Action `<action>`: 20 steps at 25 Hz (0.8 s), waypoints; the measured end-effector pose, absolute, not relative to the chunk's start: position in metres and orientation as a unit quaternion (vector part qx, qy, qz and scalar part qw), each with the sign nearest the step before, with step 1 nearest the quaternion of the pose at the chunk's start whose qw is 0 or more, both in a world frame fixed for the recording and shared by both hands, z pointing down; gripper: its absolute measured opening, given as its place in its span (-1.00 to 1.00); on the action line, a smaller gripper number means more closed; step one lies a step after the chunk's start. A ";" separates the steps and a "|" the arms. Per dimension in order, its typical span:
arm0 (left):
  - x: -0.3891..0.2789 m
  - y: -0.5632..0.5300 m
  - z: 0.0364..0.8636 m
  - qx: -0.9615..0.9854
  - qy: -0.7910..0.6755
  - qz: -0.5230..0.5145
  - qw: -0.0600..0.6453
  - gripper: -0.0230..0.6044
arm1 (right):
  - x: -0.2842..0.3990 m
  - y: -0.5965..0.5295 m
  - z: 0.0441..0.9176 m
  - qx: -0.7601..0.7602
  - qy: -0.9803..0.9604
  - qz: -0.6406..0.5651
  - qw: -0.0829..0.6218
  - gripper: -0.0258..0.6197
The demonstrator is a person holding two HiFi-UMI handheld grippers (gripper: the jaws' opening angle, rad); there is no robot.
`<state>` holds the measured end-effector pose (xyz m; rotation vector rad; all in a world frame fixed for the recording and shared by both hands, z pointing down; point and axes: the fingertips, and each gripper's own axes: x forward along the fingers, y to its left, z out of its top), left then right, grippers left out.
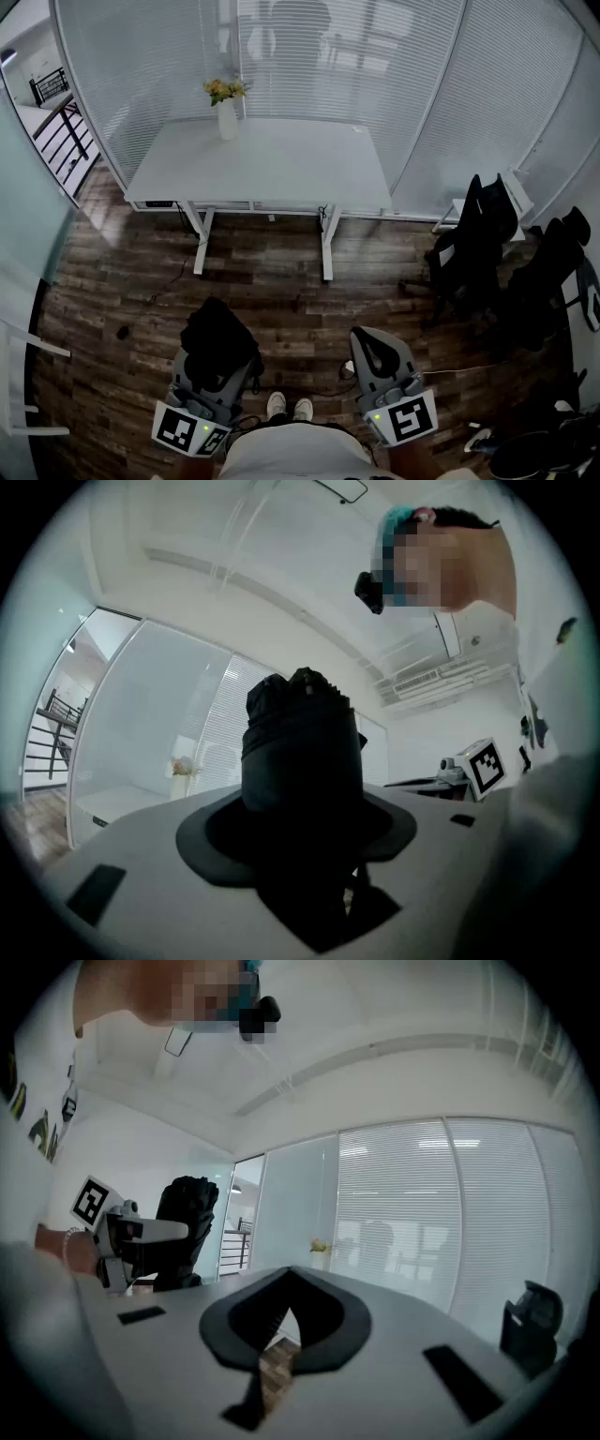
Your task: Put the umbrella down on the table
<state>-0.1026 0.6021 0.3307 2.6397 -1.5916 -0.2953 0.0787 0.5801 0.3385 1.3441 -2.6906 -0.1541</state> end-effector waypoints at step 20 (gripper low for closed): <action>-0.147 0.551 0.337 0.858 -0.505 -0.093 0.019 -0.08 | 0.029 0.531 0.341 0.460 -0.886 -0.049 0.032 -0.89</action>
